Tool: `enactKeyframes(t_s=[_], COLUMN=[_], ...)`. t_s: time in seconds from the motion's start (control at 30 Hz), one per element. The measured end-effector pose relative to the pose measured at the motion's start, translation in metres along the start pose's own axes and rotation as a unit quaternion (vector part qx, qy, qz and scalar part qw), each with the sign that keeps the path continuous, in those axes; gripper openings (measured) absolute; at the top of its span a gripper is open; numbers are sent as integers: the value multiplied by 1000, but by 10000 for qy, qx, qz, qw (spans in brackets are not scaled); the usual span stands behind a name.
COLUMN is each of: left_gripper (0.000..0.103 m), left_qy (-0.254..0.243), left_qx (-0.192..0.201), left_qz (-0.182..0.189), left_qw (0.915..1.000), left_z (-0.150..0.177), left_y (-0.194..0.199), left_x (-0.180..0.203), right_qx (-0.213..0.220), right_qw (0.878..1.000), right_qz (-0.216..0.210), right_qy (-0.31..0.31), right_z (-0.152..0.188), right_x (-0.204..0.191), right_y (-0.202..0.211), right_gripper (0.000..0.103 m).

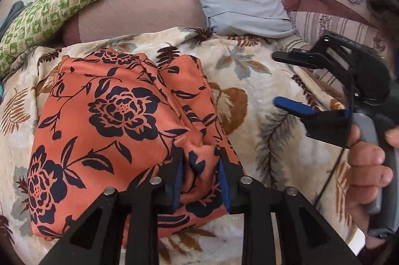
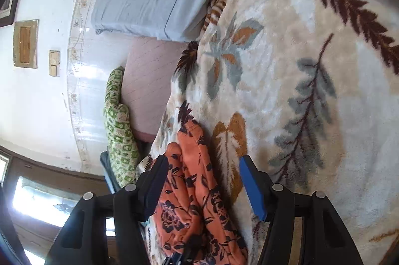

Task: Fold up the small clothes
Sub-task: 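Fold the held edge over the shirt with the left tool and open it, then grasp the opposite side edge of the shirt with the right tool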

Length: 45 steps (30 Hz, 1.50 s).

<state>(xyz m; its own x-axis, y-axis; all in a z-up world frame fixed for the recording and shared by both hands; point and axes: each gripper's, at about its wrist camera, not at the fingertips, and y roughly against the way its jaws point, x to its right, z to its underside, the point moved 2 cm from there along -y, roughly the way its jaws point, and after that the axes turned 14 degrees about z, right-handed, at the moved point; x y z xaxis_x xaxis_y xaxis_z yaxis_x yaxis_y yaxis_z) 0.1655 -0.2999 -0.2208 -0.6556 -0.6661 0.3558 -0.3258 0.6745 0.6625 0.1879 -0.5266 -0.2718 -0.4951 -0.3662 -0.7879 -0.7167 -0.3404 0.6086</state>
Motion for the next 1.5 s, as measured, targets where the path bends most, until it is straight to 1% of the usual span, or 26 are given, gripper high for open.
enactKeyframes(t_s=[0.03, 0.07, 0.1, 0.13, 0.17, 0.27, 0.3, 0.37, 0.43, 0.5, 0.53, 0.63, 0.73, 0.9, 0.93, 0.97, 1.0, 1.03, 1.07, 1.1, 1.13, 1.2, 1.27, 1.33, 1.4, 1.5], left_gripper=[45, 58, 64, 74, 77, 78, 78, 78, 78, 78, 78, 78, 78, 78, 78, 79, 80, 80, 81, 81, 81, 81, 81, 81, 81, 81], left_qy=[-53, -156, -308, -485, -672, -1043, -1044, -798, -355, -42, 56, 250, 327, 498, 493, 504, 531, 564, 589, 605, 618, 658, 669, 630, 554, 322], left_qx=[-2, 63, 205, 387, 581, 937, 947, 856, 726, 507, 420, 225, 89, -103, -120, -127, -124, -117, -107, -101, -92, -71, -28, 24, 73, 53], left_qz=[170, 242, 213, 113, -26, -567, -731, -926, -978, -1095, -1145, -998, -1021, -1003, -1025, -1046, -1045, -1049, -1057, -1065, -1086, -1101, -1131, -1182, -1195, -1204], left_qw=[9998, 9996, 9991, 9980, 9960, 9885, 9873, 9888, 9919, 9927, 9925, 9944, 9942, 9937, 9934, 9932, 9930, 9928, 9926, 9924, 9921, 9917, 9913, 9910, 9913, 9922], left_z=[0, -1, -1, -1, -1, -3, -4, -4, -3, 0, 2, 4, 4, 7, 8, 8, 9, 9, 10, 11, 11, 11, 11, 11, 12, 13], left_y=[10, 21, 35, 47, 60, 83, 86, 87, 84, 81, 78, 74, 66, 59, 58, 58, 58, 58, 58, 58, 57, 59, 62, 64, 66, 63], left_x=[-2, 1, 4, 6, 5, -10, -20, -47, -76, -100, -108, -124, -130, -133, -134, -135, -136, -137, -138, -139, -139, -139, -138, -134, -128, -118], right_qx=[-166, -291, -401, -524, -645, -897, -925, -1008, -1051, -993, -941, -858, -870, -816, -850, -870, -789, -714, -652, -607, -600, -485, -352, -210, -57, 121], right_qw=[9997, 9991, 9983, 9972, 9959, 9928, 9925, 9920, 9915, 9908, 9903, 9887, 9856, 9643, 9606, 9560, 9499, 9448, 9419, 9406, 9410, 9431, 9417, 9379, 9346, 9336], right_qz=[-117, -214, -291, -345, -386, -235, -160, -91, 7, 221, 346, 599, 733, 1288, 1338, 1450, 1652, 1752, 1759, 1737, 1672, 1536, 1388, 1262, 1245, 1316], right_qy=[98, 208, 311, 414, 508, 757, 787, 748, 766, 896, 958, 1076, 1252, 2166, 2284, 2397, 2533, 2677, 2786, 2852, 2879, 2908, 3045, 3223, 3333, 3330], right_z=[2, 7, 12, 18, 24, 40, 44, 49, 52, 53, 54, 52, 54, 75, 80, 85, 89, 92, 95, 97, 98, 100, 104, 110, 114, 112], right_x=[-6, -14, -21, -28, -35, -50, -52, -53, -56, -60, -63, -66, -74, -101, -104, -107, -109, -112, -115, -117, -119, -124, -129, -134, -134, -125], right_y=[-6, -12, -17, -23, -30, -53, -61, -76, -90, -100, -105, -115, -122, -126, -127, -129, -128, -127, -124, -121, -117, -105, -90, -77, -64, -47], right_gripper=[64, 65, 65, 68, 69, 71, 71, 71, 71, 71, 72, 73, 74, 73, 68, 55, 50, 43, 38, 36, 29, 25, 21, 20, 19, 16])
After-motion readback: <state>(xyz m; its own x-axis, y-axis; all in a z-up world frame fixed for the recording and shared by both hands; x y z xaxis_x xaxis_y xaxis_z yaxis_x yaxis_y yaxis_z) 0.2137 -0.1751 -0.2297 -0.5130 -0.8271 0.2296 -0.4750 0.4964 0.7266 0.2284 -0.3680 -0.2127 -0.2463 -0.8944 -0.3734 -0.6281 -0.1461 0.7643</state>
